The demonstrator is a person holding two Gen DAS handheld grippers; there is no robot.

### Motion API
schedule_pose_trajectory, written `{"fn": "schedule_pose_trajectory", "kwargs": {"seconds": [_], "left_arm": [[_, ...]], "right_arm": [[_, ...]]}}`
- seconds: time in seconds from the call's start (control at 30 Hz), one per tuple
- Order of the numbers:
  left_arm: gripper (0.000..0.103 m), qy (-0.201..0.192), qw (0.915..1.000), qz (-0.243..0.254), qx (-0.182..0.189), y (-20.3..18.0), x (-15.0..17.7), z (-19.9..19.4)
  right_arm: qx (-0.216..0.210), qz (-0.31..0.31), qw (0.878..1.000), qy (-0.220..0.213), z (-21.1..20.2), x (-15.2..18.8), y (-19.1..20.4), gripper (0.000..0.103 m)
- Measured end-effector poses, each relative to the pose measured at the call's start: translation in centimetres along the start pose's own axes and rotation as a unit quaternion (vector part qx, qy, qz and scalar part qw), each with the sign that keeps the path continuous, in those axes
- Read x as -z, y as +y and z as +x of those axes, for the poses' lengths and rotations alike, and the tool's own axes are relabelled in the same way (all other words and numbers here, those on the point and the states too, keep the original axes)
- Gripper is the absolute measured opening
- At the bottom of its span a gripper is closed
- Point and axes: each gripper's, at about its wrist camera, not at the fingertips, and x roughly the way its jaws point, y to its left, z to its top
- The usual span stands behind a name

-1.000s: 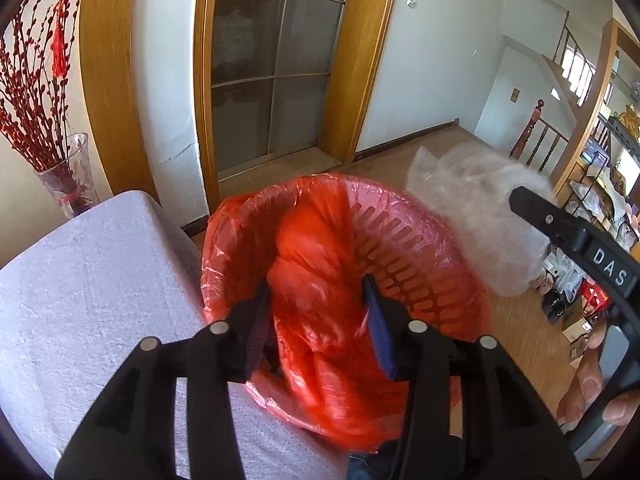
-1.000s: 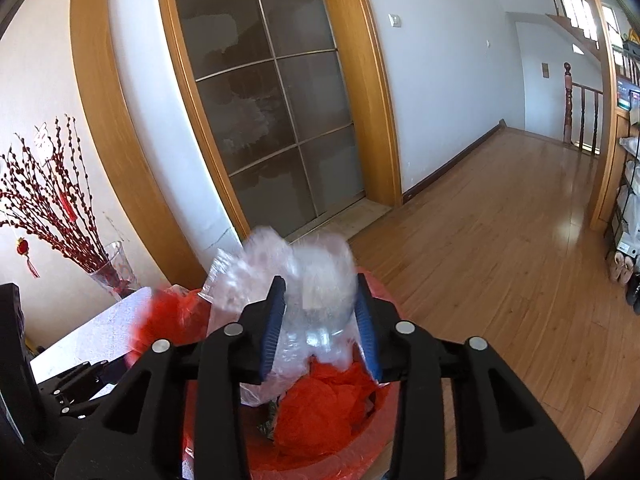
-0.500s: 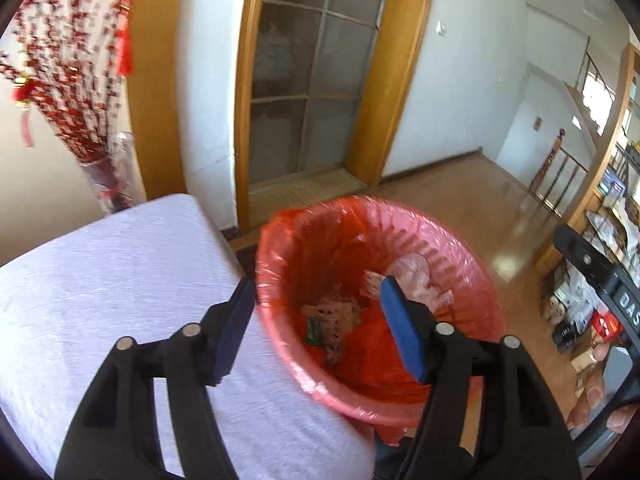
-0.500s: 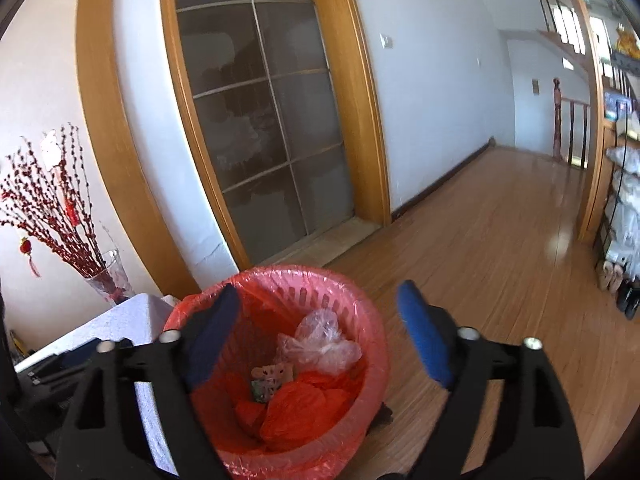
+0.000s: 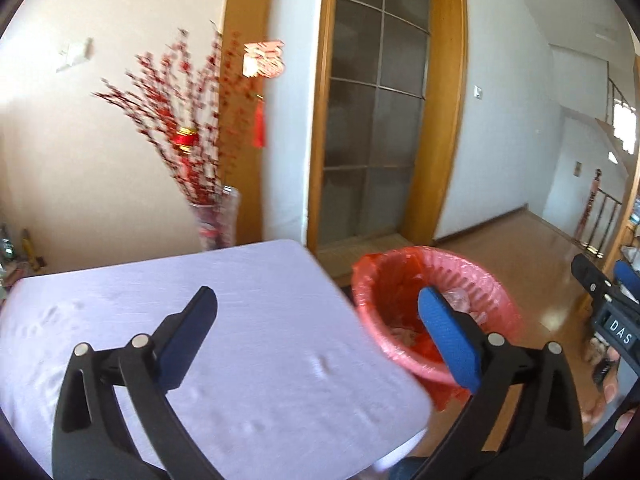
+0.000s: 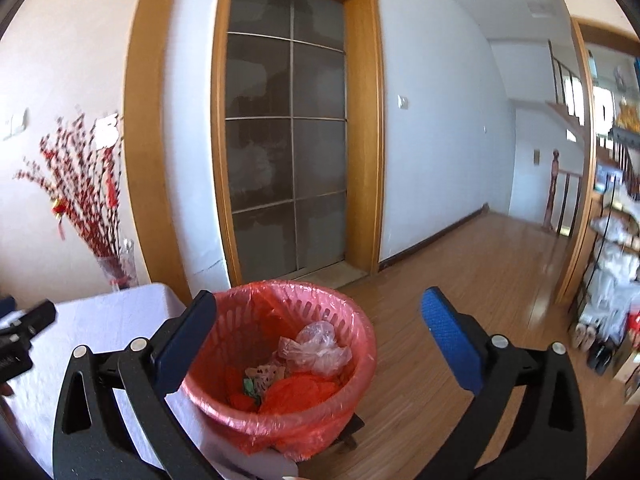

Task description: Collect trash

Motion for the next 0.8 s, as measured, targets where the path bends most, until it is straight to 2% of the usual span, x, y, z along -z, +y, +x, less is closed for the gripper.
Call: {"fn": "schedule_pose_trajectory", "kwargs": {"seconds": [0.33,0.8], "left_arm": [[0.099,-0.019,0.9973,0.010,-0.070,2.2,3.6,-5.4],[0.099,-0.024,0.9943,-0.014,-0.102,3.7,6.7,-8.4]], "right_arm": [[-0.039,-0.028,0.999,0.018,-3.5,2.5,2.5,0.101],[-0.063,-0.040,0.997,0.026,-6.2,4.5,4.2,0.101]]}}
